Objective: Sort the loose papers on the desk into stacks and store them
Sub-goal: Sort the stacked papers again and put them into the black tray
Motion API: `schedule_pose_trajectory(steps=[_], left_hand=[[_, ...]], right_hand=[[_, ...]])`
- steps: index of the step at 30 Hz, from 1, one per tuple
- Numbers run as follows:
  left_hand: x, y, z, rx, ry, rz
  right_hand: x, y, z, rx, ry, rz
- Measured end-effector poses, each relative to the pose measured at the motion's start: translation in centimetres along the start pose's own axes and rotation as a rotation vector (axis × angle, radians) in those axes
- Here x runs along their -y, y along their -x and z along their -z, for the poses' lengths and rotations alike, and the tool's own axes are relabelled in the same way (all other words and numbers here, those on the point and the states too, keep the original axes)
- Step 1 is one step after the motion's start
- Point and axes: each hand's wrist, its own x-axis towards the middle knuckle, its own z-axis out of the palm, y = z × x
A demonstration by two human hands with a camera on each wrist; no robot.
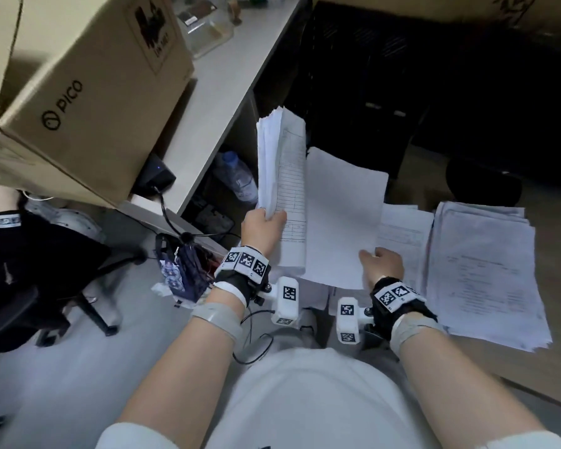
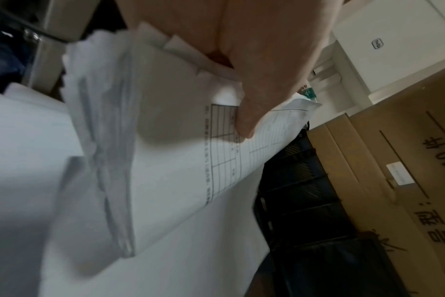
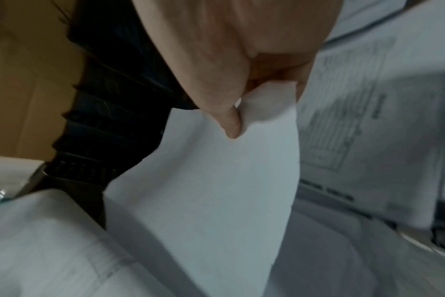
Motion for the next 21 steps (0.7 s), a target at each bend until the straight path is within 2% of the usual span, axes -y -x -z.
schedule_pose_trajectory(steps=[6,10,13,17,18,20,21], left_hand=[[1.6,0.2,2.7,-0.042,-0.04,-0.029],[3.1,0.4,3.3,-0.048,-0.01,-0.018],[3.1,0.6,3.4,-0.006,-0.06,-0.056],[3.3,0.4,2.2,0.022,-0.121,-0.075],[3.4,0.5,1.6,0.025,-0.108,-0.064],[3.1,0.8,0.2,0.024,-0.091,-0.05],[2.6,1.2,-0.6,0.032,-0.067,-0.051]], right_hand=[[-0.8,0.3,-8.2,0.143,0.004,-0.031],[0.4,1.3,-10.2,0.221,-0.002,-0.05],[1.6,2.5,-9.7,0.272,-0.044,-0.054],[2.8,3.5,-6.4,0.169,-0.133,0.147],[3.3,3.8,-5.4,0.196,-0.217,0.201],[5.0,4.7,-3.4,0.345,-0.35,0.244],[5.6,4.8,-2.6,0.386,-0.342,0.275]])
